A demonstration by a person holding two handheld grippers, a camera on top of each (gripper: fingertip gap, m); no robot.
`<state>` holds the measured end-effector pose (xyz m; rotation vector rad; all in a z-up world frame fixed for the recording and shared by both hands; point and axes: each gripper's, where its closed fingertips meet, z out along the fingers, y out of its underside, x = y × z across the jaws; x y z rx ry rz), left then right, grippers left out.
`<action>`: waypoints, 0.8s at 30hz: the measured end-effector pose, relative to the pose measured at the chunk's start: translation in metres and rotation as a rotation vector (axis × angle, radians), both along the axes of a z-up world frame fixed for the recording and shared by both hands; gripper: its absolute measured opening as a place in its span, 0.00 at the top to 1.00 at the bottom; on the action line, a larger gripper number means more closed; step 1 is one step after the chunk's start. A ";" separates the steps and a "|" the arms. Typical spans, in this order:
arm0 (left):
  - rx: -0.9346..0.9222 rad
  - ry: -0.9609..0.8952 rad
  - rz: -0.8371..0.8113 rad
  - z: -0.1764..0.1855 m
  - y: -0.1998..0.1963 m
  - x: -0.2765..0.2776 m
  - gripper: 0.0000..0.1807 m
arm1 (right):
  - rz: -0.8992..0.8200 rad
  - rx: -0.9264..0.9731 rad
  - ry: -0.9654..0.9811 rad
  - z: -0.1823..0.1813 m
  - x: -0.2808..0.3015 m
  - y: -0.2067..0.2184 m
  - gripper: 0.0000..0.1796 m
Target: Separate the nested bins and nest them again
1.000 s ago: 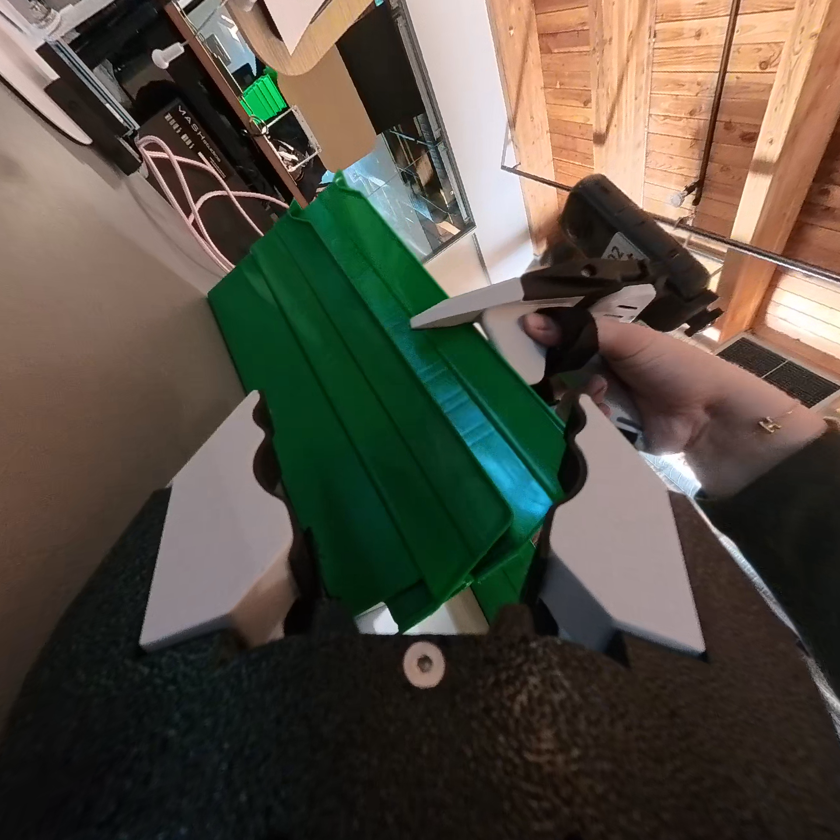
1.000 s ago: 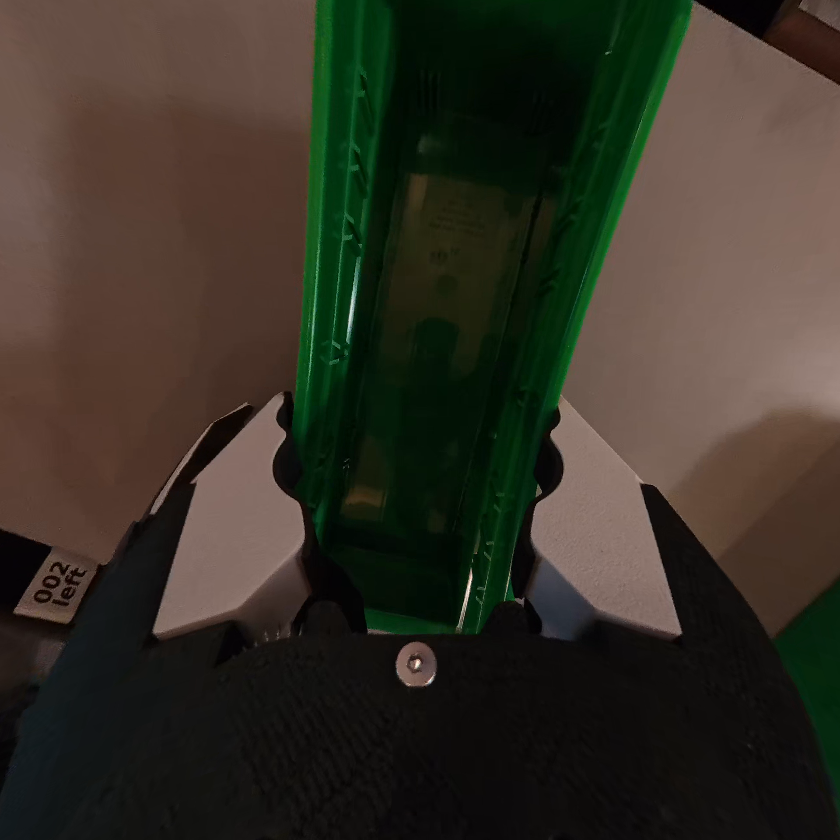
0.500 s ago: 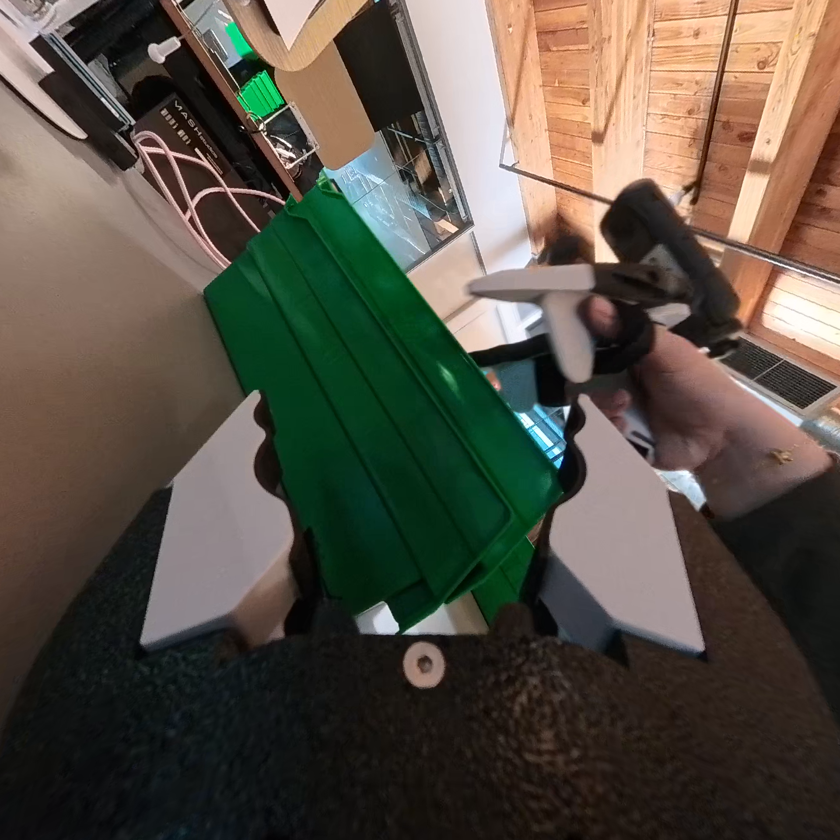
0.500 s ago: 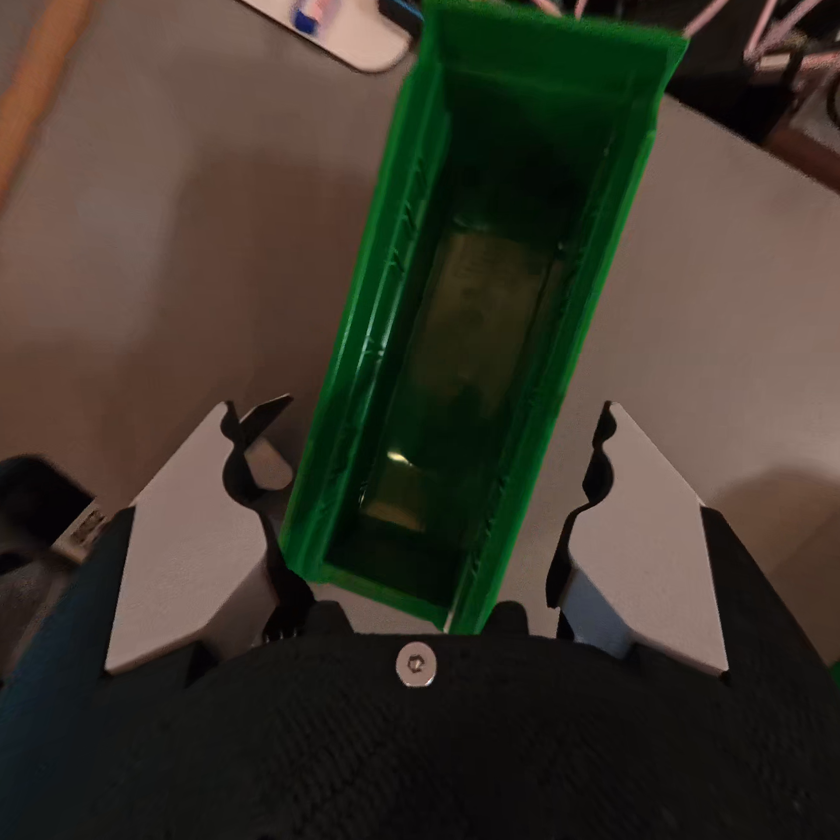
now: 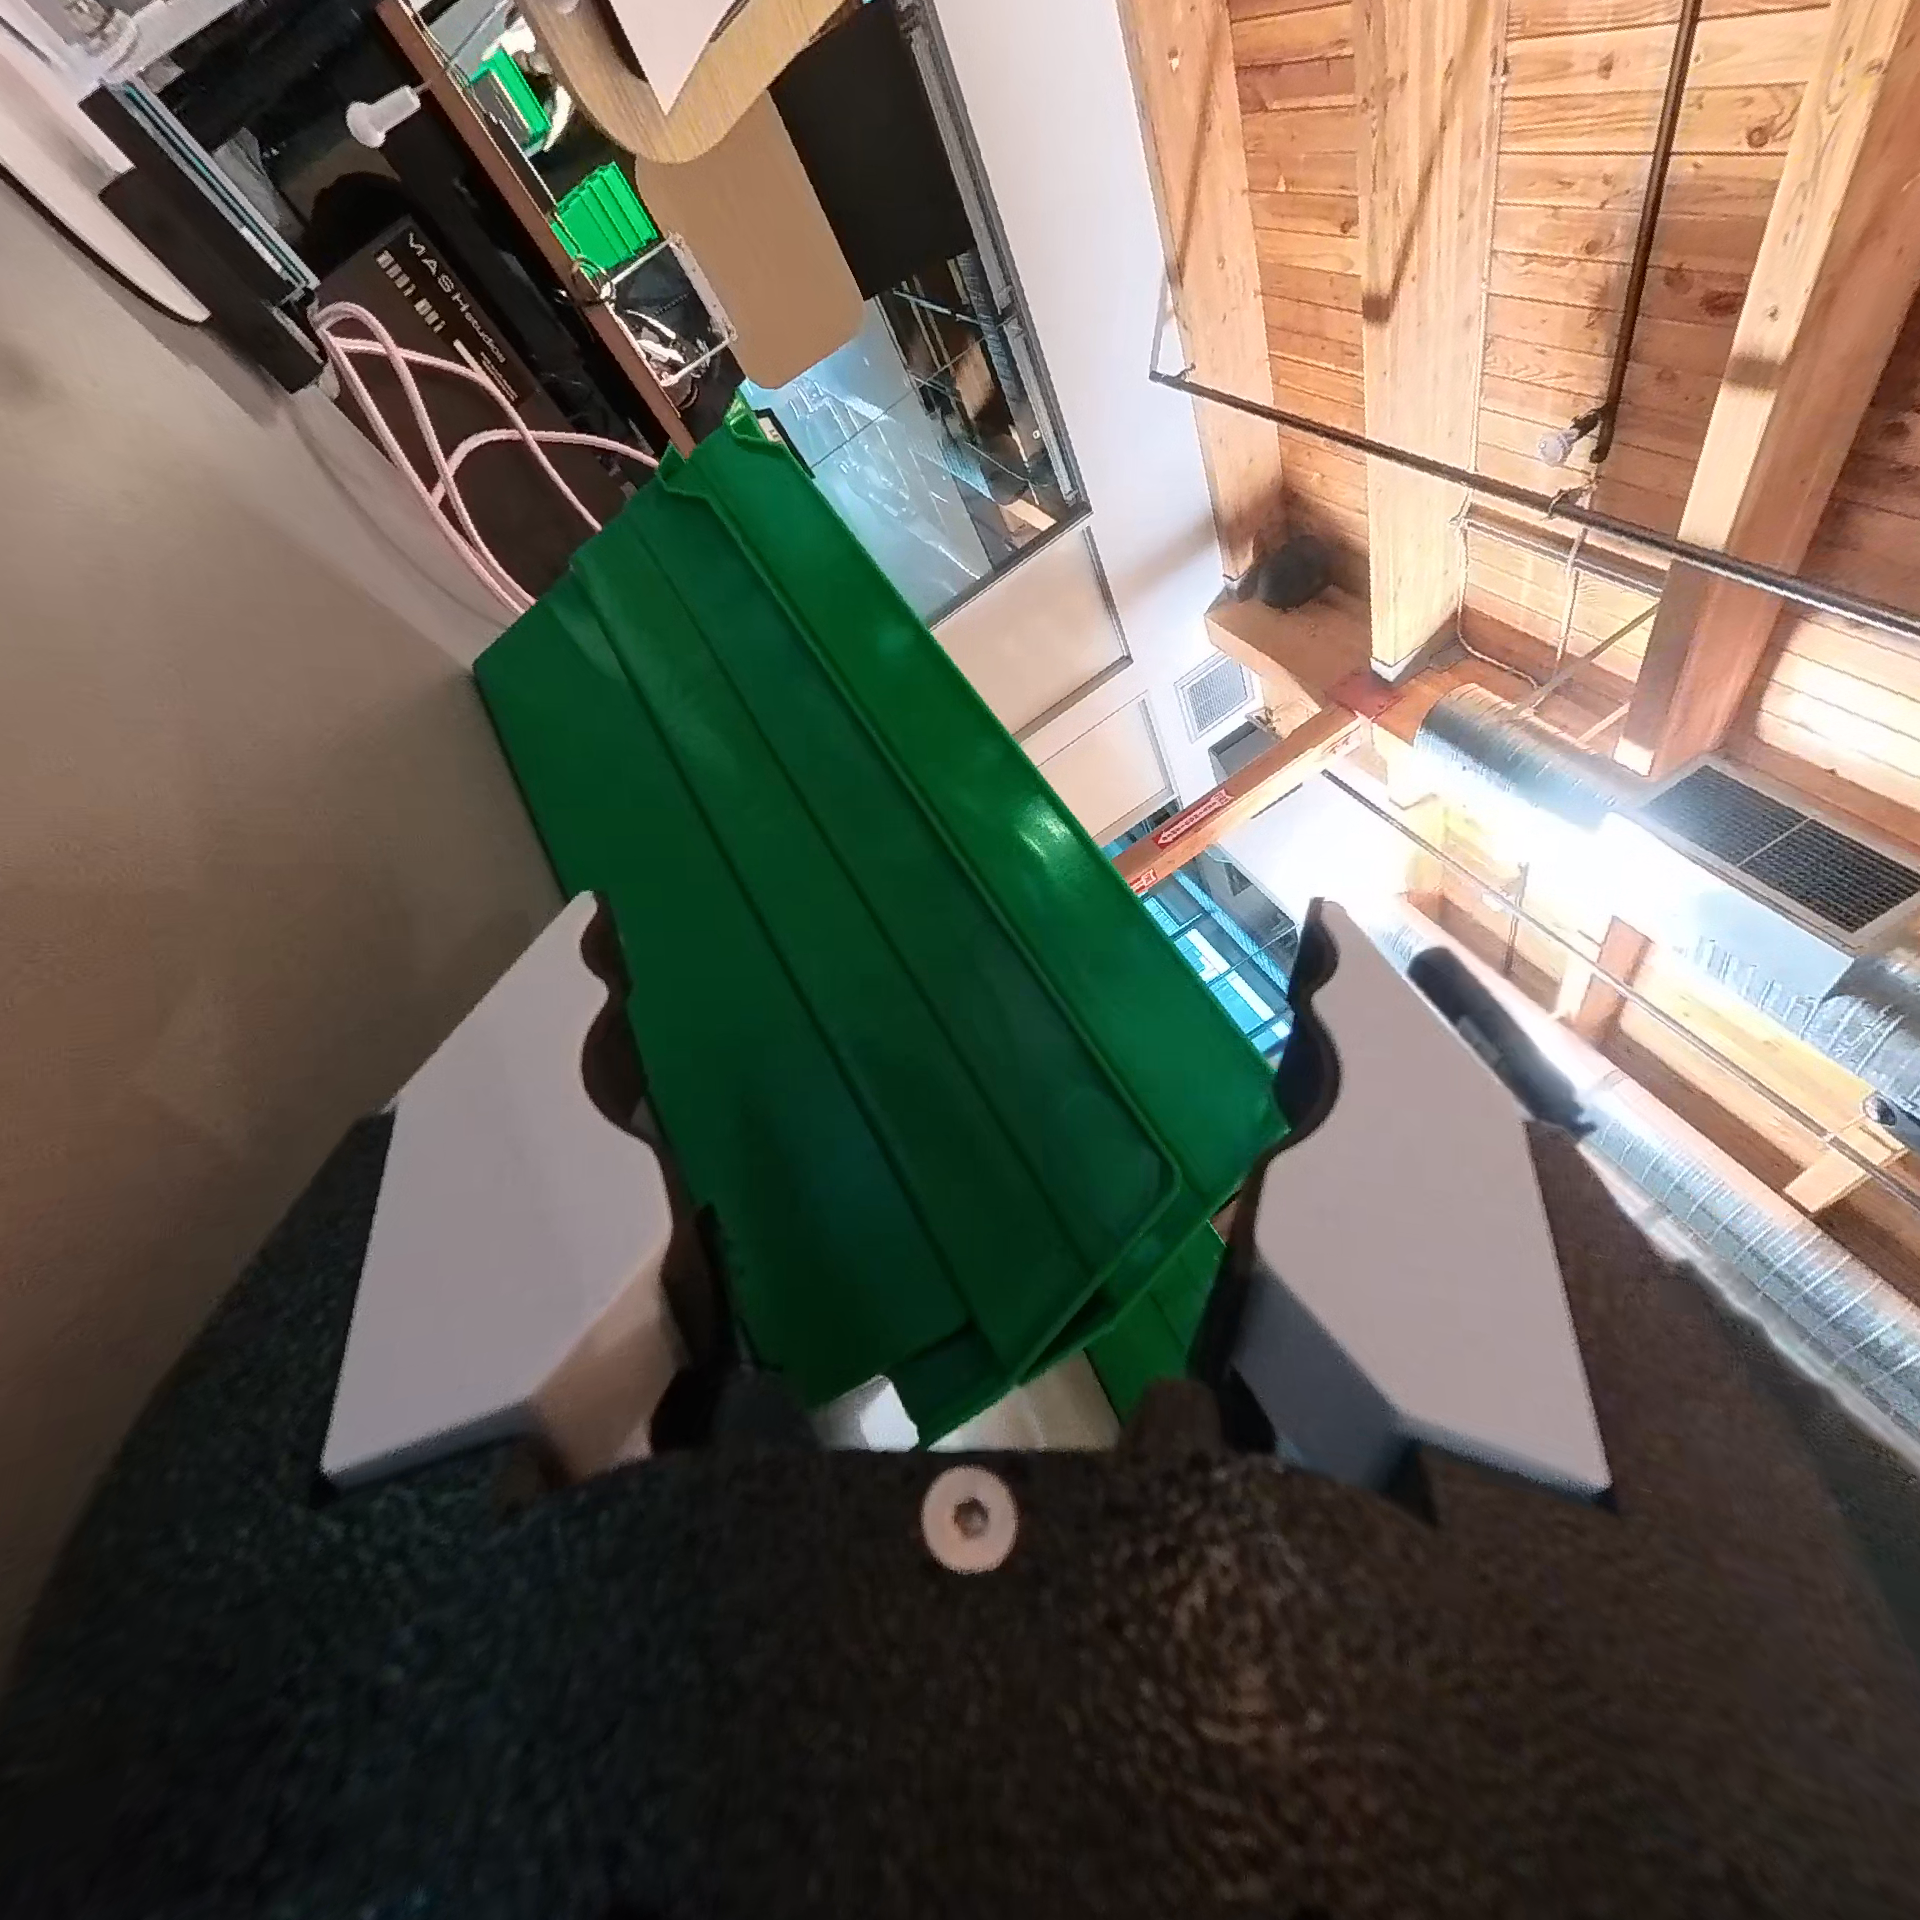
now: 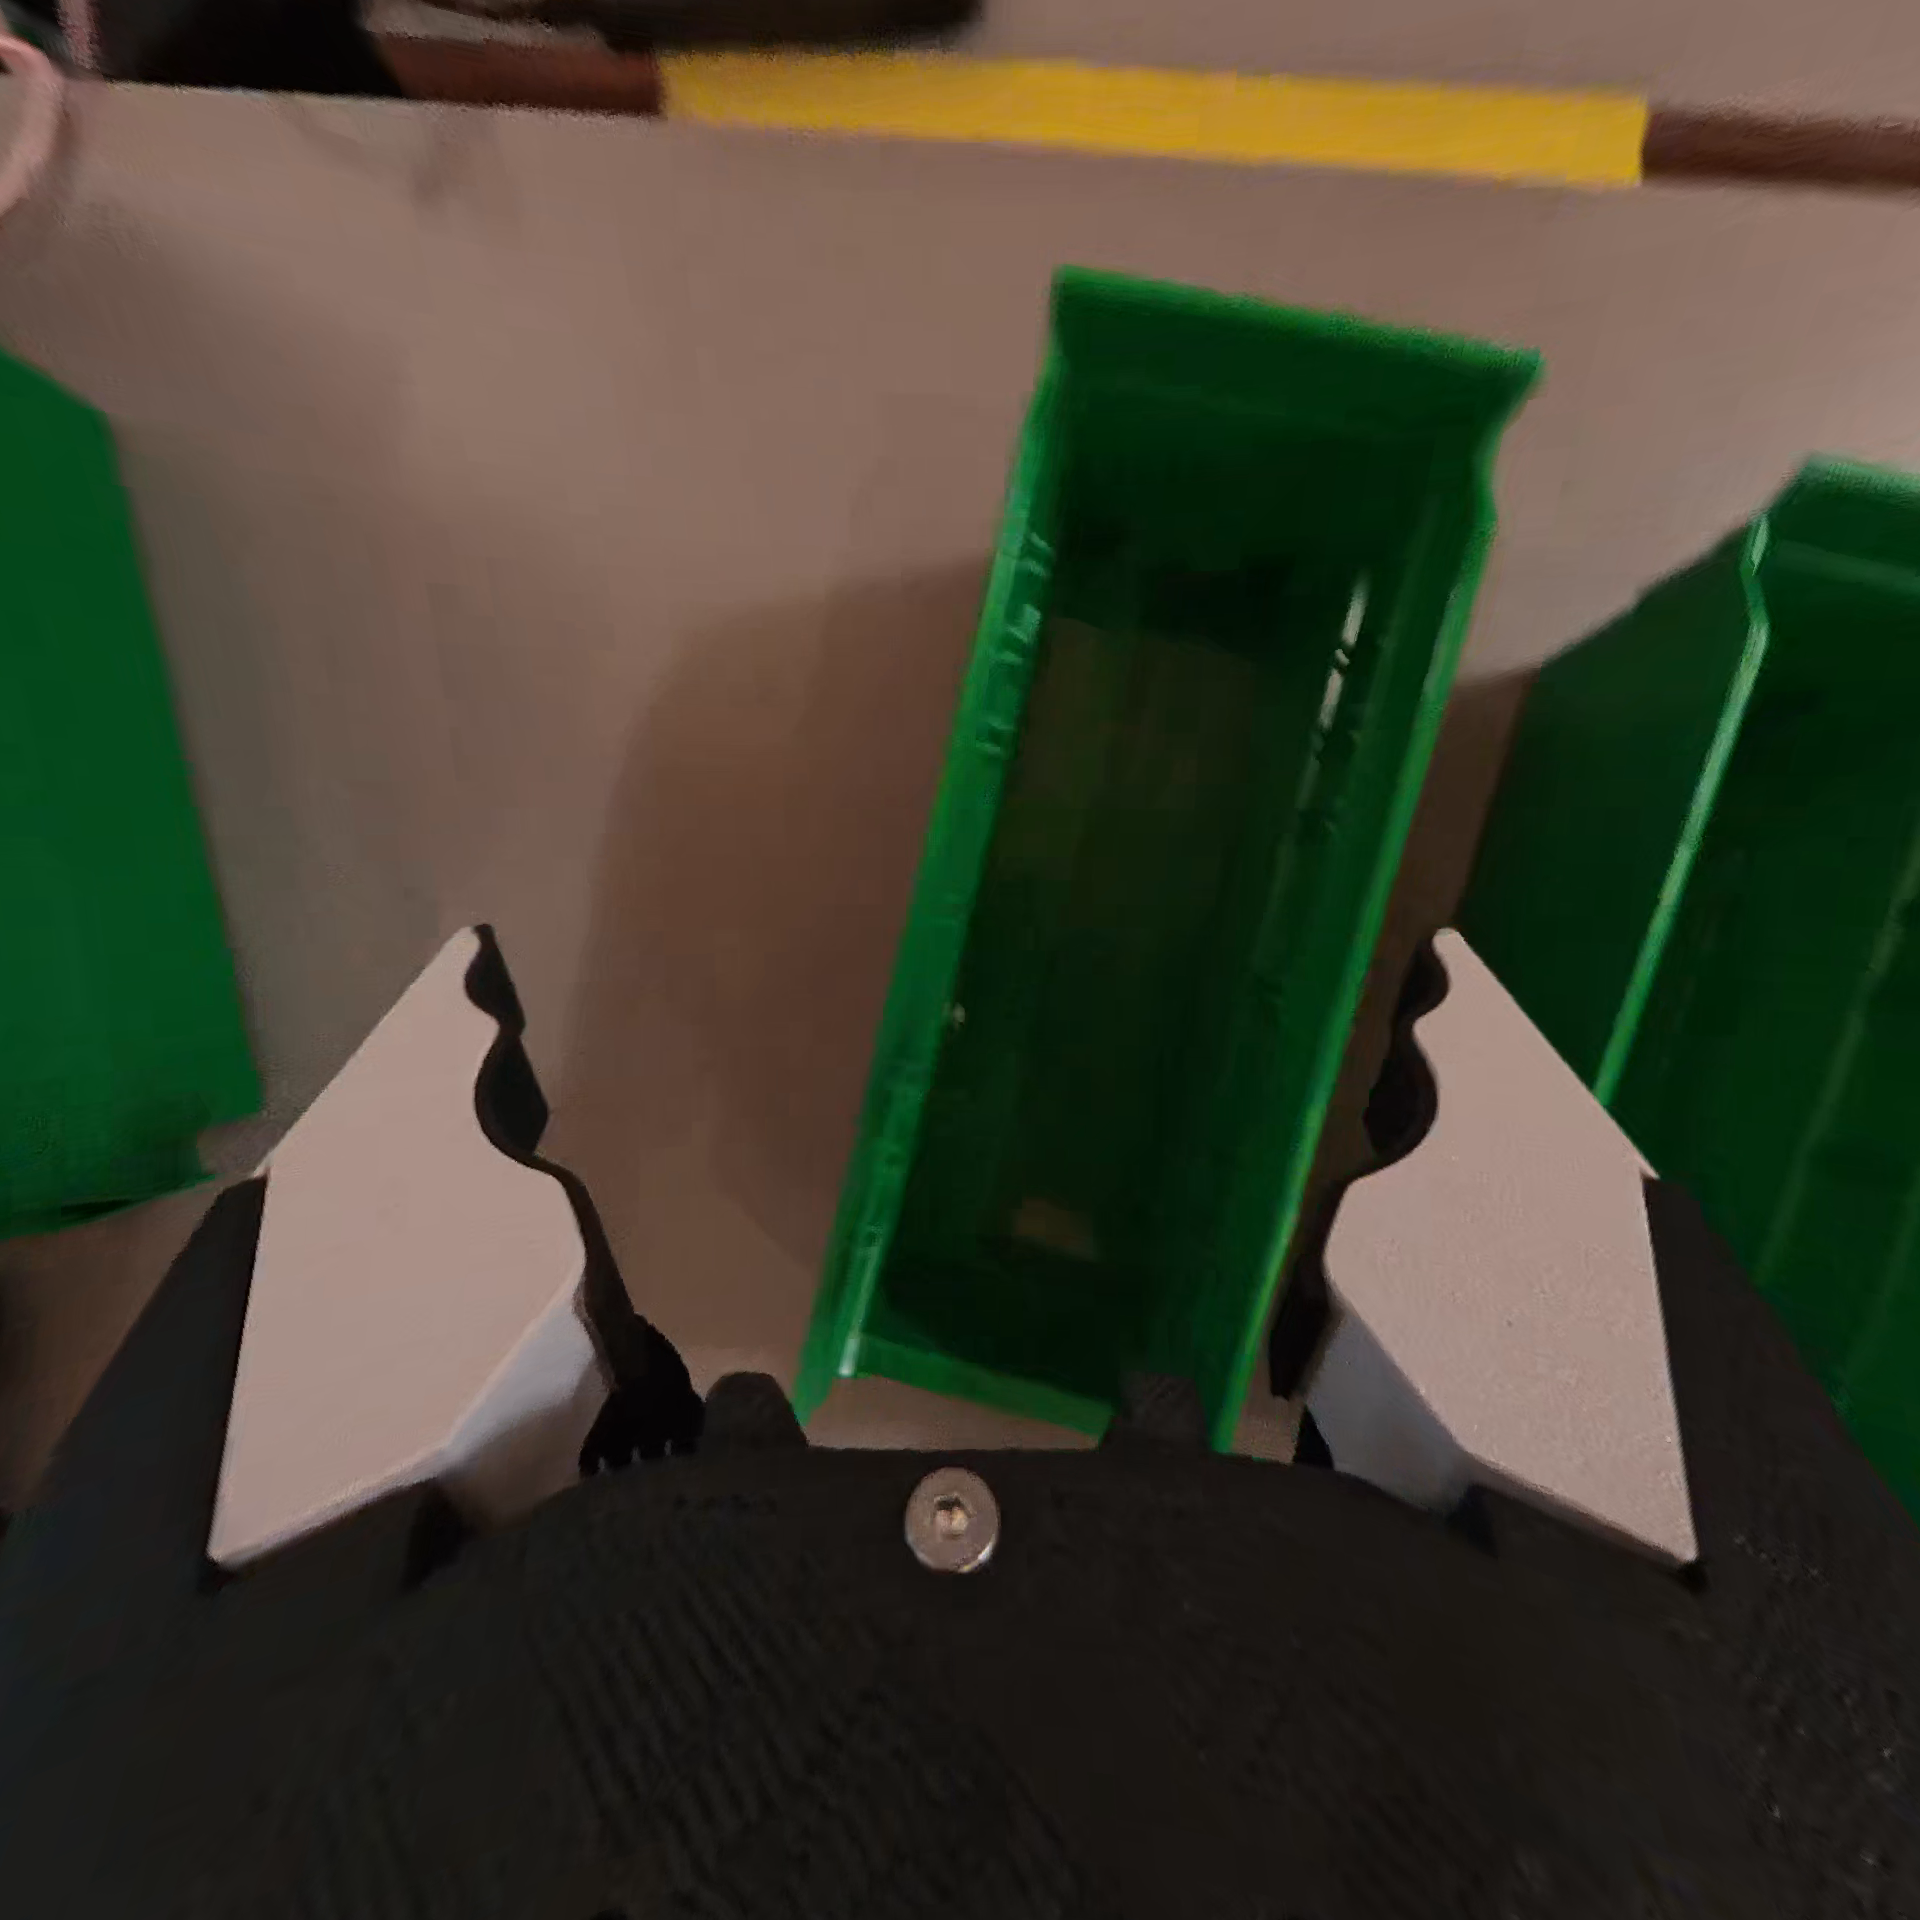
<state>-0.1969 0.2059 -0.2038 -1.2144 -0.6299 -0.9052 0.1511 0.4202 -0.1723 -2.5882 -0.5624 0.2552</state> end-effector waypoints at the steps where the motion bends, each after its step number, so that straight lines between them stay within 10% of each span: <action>1: -0.002 0.002 -0.002 0.000 0.000 0.000 0.31 | -0.021 -0.024 0.001 -0.010 0.012 0.002 0.11; 9: -0.003 0.002 -0.002 0.000 0.000 0.000 0.31 | -0.103 -0.230 -0.029 -0.081 0.044 -0.006 0.20; 13: -0.005 0.003 -0.006 -0.001 0.001 0.001 0.32 | -0.085 -0.243 -0.004 -0.078 0.031 -0.007 0.42; 24: 0.006 -0.007 -0.001 0.001 0.000 -0.001 0.32 | 0.127 -0.070 0.134 0.058 -0.104 -0.031 0.45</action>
